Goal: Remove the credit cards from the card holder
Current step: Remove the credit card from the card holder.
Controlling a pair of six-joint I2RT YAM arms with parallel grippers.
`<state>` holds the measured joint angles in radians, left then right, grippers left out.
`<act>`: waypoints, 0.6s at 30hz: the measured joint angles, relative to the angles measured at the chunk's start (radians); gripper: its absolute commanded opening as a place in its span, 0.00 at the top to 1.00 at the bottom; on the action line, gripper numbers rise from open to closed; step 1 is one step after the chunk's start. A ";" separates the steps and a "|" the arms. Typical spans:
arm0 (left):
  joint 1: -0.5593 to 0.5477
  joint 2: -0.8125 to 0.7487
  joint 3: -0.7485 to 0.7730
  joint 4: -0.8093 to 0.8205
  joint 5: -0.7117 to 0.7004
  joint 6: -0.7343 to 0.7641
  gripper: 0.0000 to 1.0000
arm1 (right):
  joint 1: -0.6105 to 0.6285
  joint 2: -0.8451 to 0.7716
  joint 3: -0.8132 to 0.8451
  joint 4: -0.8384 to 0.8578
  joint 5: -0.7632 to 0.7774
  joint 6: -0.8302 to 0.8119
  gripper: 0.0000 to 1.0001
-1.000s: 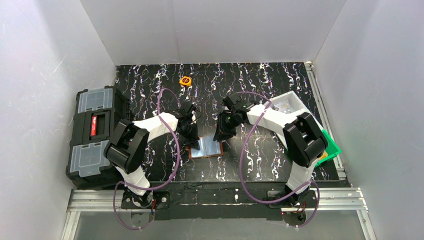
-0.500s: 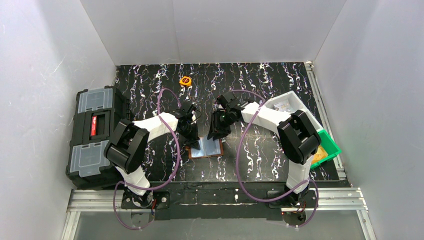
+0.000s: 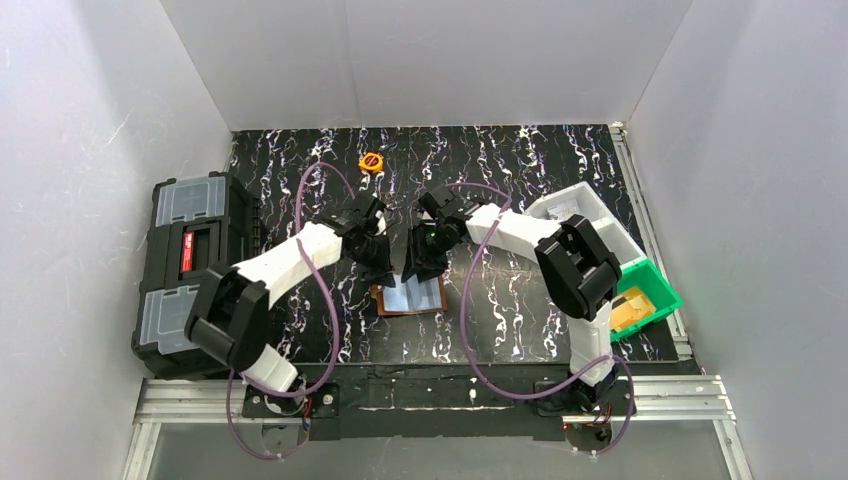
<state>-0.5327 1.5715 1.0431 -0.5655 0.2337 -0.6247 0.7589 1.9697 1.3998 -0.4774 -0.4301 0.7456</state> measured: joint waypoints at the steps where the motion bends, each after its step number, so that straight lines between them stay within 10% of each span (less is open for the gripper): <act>1: 0.000 -0.023 0.006 -0.017 -0.012 0.000 1.00 | 0.003 0.009 0.008 0.000 -0.001 0.003 0.51; 18: 0.008 -0.214 0.027 -0.186 -0.066 0.024 1.00 | 0.073 0.107 0.136 0.003 -0.023 0.045 0.26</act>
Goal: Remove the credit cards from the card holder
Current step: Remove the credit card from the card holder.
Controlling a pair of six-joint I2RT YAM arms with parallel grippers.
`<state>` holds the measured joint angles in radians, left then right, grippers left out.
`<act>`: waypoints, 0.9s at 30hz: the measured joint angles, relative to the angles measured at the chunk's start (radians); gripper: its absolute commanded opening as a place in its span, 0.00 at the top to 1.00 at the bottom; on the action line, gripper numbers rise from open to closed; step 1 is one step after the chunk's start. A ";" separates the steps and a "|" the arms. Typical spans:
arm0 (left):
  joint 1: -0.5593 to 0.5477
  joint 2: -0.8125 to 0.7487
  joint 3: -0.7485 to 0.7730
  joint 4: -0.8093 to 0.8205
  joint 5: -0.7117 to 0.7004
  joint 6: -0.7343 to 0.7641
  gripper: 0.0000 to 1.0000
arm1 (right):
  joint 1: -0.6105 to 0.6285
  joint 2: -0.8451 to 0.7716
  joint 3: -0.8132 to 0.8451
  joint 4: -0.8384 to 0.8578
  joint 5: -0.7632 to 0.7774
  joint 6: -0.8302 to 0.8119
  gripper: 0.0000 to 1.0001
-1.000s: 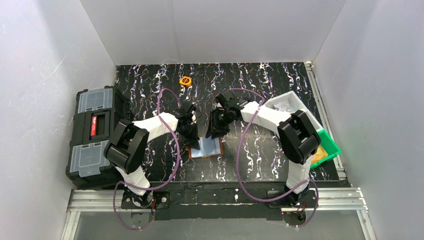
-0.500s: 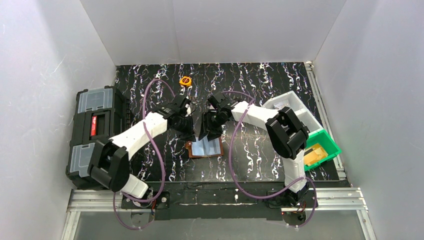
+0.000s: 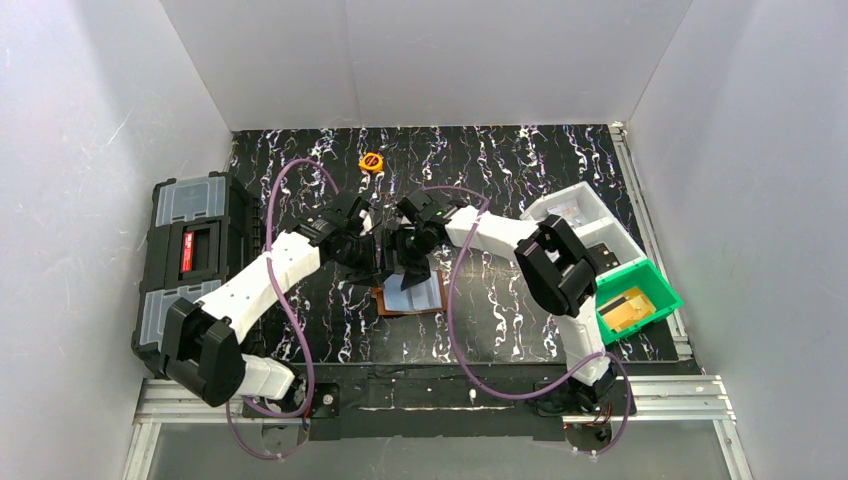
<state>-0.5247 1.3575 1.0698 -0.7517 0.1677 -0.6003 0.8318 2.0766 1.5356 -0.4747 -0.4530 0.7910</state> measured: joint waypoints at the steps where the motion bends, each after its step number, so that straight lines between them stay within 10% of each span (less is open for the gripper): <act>1: 0.000 -0.002 0.000 -0.003 0.002 0.002 1.00 | 0.002 0.011 0.000 0.000 -0.001 0.003 0.26; 27: 0.006 0.086 0.002 0.188 0.184 -0.144 0.97 | -0.109 -0.207 -0.144 -0.021 0.068 0.009 0.28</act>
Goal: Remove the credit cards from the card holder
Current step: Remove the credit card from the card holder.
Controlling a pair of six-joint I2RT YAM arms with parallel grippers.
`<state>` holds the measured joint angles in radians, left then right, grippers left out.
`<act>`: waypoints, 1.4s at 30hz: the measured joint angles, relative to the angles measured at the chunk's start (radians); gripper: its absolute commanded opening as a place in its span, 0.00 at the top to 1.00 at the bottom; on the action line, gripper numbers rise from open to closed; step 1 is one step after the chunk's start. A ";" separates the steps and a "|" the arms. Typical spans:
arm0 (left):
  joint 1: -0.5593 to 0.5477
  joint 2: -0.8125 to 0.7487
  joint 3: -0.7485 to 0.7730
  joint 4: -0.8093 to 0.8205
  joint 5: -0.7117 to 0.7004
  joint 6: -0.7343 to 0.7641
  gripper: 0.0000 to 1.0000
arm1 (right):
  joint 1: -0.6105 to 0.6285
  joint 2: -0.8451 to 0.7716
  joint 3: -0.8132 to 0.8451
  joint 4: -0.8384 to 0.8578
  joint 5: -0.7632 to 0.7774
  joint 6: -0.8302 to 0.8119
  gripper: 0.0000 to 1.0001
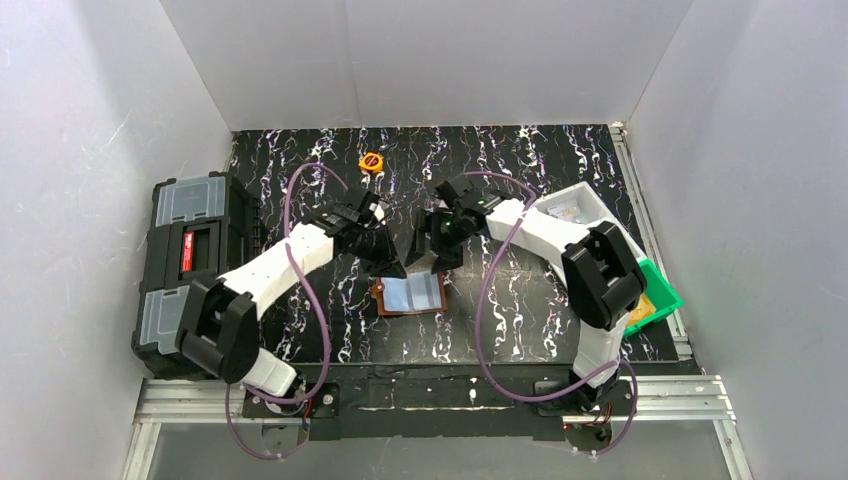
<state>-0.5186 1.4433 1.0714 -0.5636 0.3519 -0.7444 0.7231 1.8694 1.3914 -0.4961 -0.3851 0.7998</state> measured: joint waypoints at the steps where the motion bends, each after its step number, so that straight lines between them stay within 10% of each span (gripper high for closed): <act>1: 0.000 0.025 0.000 0.011 0.002 -0.001 0.95 | -0.010 -0.012 -0.019 0.000 0.003 -0.002 0.33; 6: -0.002 0.137 0.005 0.048 0.004 -0.001 0.95 | -0.046 -0.044 -0.116 0.000 0.029 -0.019 0.65; 12: -0.009 0.238 0.009 0.089 0.004 0.011 1.00 | -0.039 -0.044 -0.159 0.000 0.035 -0.027 0.79; 42: -0.015 0.350 -0.010 0.158 -0.019 0.037 1.00 | 0.056 0.099 -0.074 -0.010 0.063 -0.052 0.88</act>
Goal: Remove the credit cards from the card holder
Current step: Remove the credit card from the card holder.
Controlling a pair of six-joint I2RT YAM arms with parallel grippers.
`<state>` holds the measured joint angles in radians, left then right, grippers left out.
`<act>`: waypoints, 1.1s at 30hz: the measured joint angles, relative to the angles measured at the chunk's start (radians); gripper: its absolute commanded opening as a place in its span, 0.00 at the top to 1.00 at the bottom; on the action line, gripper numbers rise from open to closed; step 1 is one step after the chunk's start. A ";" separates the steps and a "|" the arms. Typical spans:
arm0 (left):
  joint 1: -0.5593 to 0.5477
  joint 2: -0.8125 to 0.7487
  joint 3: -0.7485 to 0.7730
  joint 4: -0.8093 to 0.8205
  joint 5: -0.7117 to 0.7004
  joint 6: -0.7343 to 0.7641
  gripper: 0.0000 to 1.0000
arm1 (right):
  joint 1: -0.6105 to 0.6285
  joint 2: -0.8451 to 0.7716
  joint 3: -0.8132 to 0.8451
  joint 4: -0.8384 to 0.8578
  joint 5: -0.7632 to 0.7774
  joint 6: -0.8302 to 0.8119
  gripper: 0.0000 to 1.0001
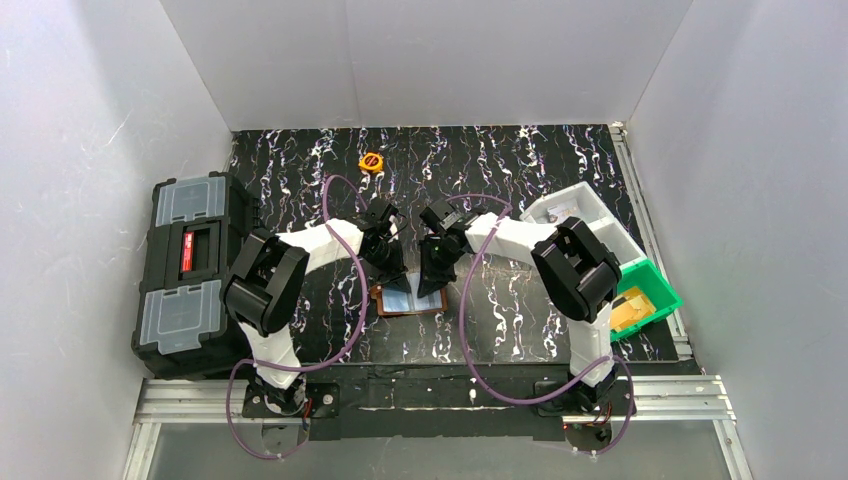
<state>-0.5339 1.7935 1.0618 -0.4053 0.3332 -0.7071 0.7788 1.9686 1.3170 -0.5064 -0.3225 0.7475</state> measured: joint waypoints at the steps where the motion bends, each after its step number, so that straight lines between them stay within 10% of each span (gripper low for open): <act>1: 0.000 0.000 0.000 0.001 0.000 0.000 1.00 | 0.002 0.003 0.003 -0.001 -0.002 0.000 0.88; 33: -0.090 -0.021 0.171 -0.100 -0.130 0.065 0.64 | -0.144 -0.263 -0.135 0.007 0.066 0.009 0.67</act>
<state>-0.6239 1.7725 1.2331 -0.5056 0.2031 -0.6418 0.6350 1.7054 1.1824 -0.4995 -0.2565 0.7567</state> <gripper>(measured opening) 0.327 0.325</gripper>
